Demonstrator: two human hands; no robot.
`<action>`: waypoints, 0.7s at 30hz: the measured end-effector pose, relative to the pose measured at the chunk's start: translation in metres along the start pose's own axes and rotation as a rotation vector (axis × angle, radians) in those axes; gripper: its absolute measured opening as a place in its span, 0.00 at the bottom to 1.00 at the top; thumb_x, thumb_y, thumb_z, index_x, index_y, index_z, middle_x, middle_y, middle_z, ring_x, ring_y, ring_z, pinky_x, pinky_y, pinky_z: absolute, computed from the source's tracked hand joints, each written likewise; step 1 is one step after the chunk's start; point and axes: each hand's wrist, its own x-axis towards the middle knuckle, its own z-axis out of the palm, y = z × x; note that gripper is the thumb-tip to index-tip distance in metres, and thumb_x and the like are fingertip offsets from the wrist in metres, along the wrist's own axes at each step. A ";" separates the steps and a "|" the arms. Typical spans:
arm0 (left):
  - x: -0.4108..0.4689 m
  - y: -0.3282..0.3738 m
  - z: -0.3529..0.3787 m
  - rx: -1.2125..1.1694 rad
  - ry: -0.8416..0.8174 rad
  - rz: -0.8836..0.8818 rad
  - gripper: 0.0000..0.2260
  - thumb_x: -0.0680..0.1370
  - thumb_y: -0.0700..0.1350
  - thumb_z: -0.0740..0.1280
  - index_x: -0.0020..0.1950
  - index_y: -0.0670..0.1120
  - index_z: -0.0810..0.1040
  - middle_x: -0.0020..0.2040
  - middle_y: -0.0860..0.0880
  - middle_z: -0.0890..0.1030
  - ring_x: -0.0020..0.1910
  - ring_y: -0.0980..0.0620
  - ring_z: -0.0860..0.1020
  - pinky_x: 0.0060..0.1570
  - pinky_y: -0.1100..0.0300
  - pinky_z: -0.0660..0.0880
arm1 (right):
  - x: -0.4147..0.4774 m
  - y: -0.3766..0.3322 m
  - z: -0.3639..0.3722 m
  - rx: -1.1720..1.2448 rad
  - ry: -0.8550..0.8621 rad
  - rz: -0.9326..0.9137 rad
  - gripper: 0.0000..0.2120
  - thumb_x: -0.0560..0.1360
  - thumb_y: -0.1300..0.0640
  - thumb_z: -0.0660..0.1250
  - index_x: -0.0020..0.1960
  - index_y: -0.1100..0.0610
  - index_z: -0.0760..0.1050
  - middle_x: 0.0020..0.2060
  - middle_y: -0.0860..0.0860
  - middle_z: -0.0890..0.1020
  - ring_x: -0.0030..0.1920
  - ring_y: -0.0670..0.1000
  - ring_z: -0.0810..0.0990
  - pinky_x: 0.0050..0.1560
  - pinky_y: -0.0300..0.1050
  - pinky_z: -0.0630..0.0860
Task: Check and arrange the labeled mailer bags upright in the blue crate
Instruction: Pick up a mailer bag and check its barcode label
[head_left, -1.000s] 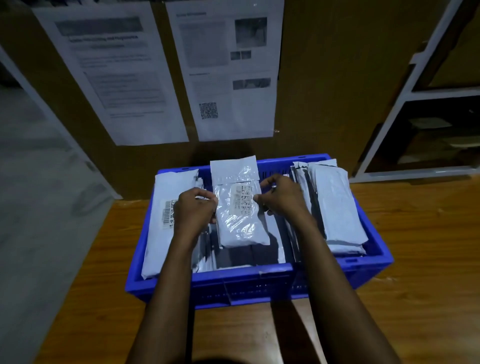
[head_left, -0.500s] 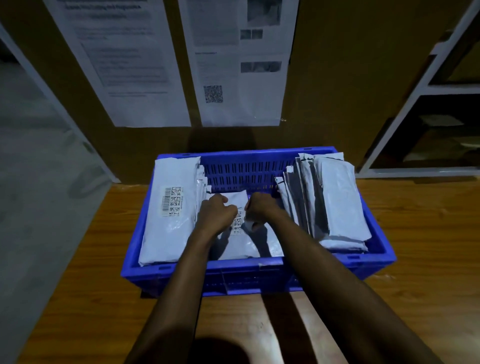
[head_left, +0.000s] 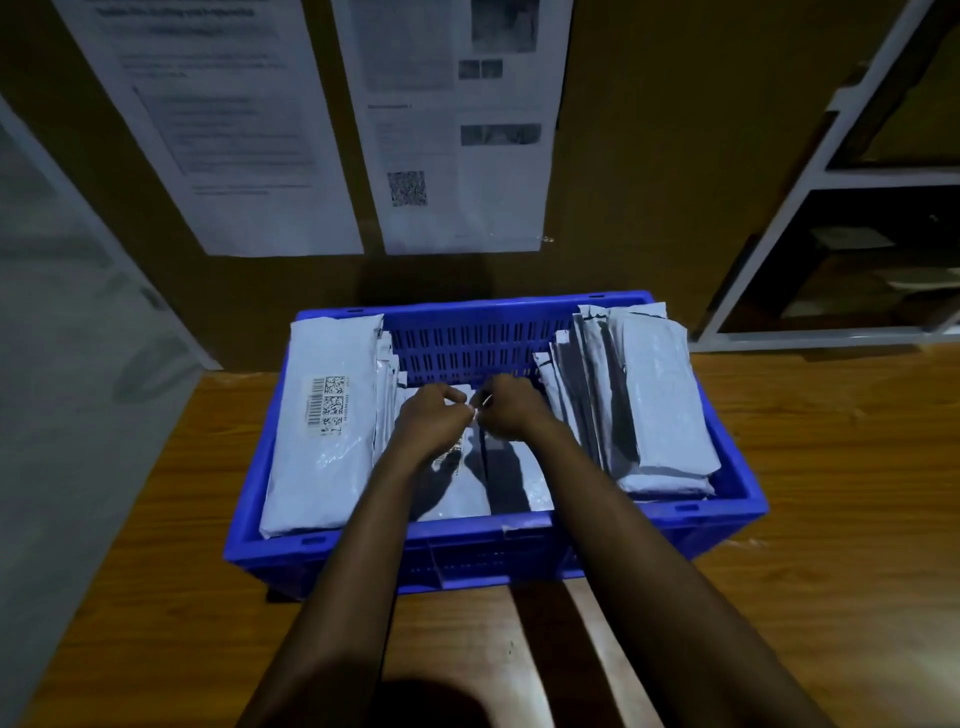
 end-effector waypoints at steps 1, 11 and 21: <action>0.001 0.004 0.000 -0.018 -0.002 0.013 0.08 0.78 0.45 0.70 0.56 0.49 0.80 0.56 0.45 0.83 0.53 0.46 0.81 0.59 0.49 0.78 | -0.003 0.003 -0.003 0.025 0.041 -0.003 0.12 0.75 0.63 0.69 0.58 0.58 0.82 0.55 0.59 0.84 0.57 0.59 0.82 0.52 0.48 0.78; 0.030 0.038 0.003 0.129 -0.116 0.148 0.10 0.79 0.36 0.65 0.59 0.43 0.80 0.53 0.47 0.79 0.45 0.53 0.76 0.35 0.61 0.71 | 0.017 0.017 -0.033 -0.069 0.059 0.072 0.13 0.75 0.65 0.68 0.59 0.62 0.81 0.56 0.60 0.84 0.58 0.59 0.82 0.56 0.49 0.77; 0.058 0.010 0.013 0.221 -0.068 0.097 0.07 0.77 0.34 0.65 0.48 0.44 0.79 0.49 0.44 0.79 0.50 0.46 0.77 0.53 0.55 0.74 | 0.045 0.031 -0.006 -0.331 -0.162 0.038 0.24 0.77 0.64 0.69 0.72 0.63 0.72 0.69 0.63 0.76 0.68 0.63 0.77 0.67 0.54 0.74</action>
